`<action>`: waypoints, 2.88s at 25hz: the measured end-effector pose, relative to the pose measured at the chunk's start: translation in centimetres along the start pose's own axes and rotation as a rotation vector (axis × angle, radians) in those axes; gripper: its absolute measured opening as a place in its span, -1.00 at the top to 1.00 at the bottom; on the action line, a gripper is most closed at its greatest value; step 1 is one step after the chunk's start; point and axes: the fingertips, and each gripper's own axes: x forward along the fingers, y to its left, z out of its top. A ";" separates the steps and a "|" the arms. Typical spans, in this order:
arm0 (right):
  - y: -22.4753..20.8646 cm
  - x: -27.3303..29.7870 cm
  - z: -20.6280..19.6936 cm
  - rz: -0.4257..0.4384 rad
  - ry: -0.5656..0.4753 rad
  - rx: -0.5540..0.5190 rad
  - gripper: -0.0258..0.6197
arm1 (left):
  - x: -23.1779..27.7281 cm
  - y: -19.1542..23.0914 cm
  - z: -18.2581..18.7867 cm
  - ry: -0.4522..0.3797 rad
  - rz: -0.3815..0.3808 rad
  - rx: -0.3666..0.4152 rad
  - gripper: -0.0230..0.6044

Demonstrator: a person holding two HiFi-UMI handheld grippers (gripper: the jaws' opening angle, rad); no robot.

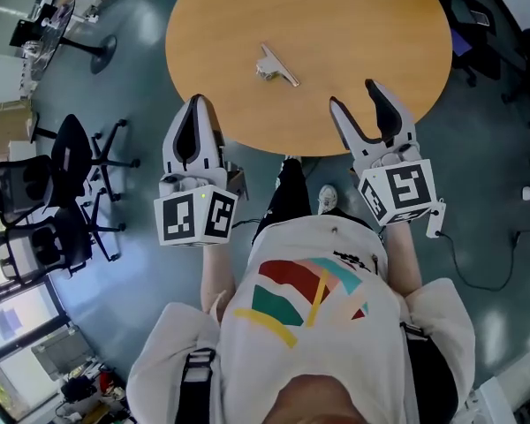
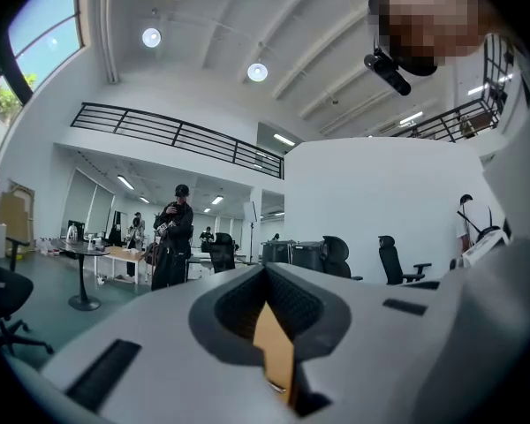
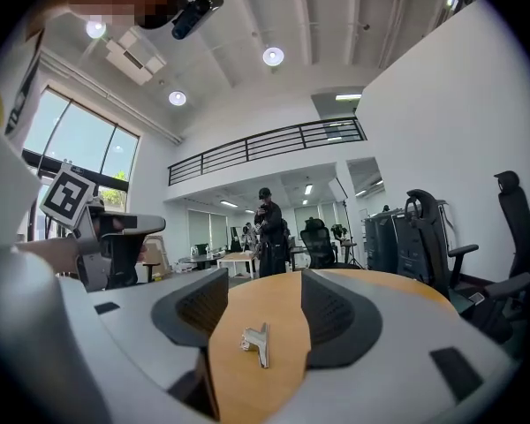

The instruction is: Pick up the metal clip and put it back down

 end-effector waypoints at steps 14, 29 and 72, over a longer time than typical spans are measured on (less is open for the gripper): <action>1.8 21.4 -13.4 0.141 0.383 -0.003 0.02 | 13.9 11.6 -7.7 0.132 0.012 -0.074 0.78; 2.6 31.2 -26.7 0.131 0.757 -0.044 0.02 | 21.9 23.9 -16.6 0.296 0.045 -0.198 0.78; -7.1 9.8 13.2 -0.078 -0.257 -0.156 0.59 | 20.3 -3.8 4.0 -0.131 -0.301 -0.044 0.78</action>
